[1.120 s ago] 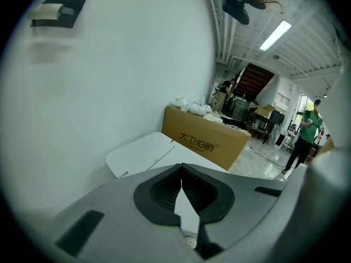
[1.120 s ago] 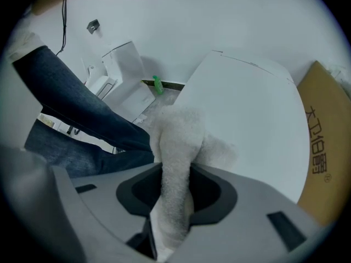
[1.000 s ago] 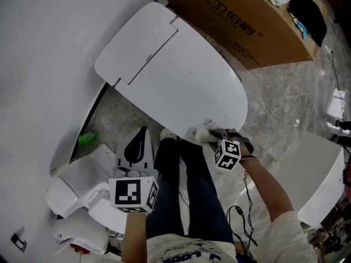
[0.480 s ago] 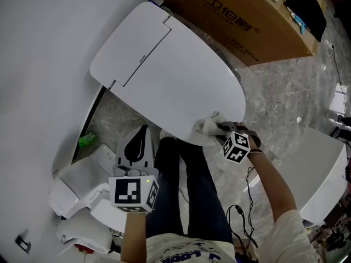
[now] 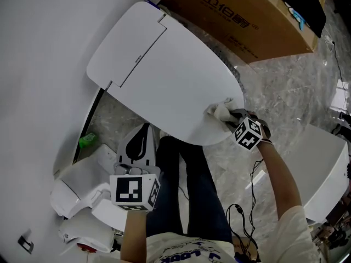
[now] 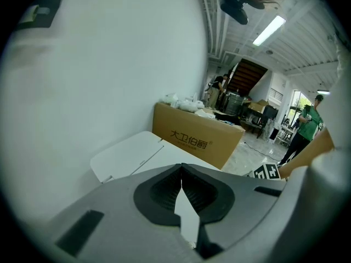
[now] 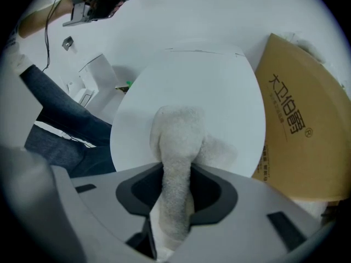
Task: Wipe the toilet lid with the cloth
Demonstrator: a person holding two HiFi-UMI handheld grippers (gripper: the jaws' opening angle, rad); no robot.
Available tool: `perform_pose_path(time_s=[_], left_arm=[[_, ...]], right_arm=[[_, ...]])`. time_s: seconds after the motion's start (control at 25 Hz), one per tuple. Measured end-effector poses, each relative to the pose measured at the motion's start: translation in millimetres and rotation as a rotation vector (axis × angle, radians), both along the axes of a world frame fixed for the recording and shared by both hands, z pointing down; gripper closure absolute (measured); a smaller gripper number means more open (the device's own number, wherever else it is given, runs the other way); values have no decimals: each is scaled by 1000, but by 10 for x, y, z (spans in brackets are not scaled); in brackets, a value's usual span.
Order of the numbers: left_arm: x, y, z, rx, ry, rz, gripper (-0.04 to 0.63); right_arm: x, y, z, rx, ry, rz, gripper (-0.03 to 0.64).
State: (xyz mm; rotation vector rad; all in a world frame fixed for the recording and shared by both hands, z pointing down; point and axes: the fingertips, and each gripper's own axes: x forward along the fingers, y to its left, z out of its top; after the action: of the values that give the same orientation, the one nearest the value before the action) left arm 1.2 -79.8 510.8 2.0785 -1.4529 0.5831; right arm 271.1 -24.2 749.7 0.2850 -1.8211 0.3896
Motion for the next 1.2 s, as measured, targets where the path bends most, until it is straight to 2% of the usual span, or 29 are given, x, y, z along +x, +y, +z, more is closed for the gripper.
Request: perform_pose_path(time_s=[0.6, 0.84, 1.2], left_arm=[[23, -23, 32, -2, -5, -10, 586], [-34, -1, 29, -3, 4, -27, 586], [-184, -121, -318, 59, 19, -60, 586]], right_arm=[[365, -404, 5, 24, 21, 147, 488], [339, -422, -2, 30, 62, 175, 490], [34, -585, -527, 119, -38, 280, 500]])
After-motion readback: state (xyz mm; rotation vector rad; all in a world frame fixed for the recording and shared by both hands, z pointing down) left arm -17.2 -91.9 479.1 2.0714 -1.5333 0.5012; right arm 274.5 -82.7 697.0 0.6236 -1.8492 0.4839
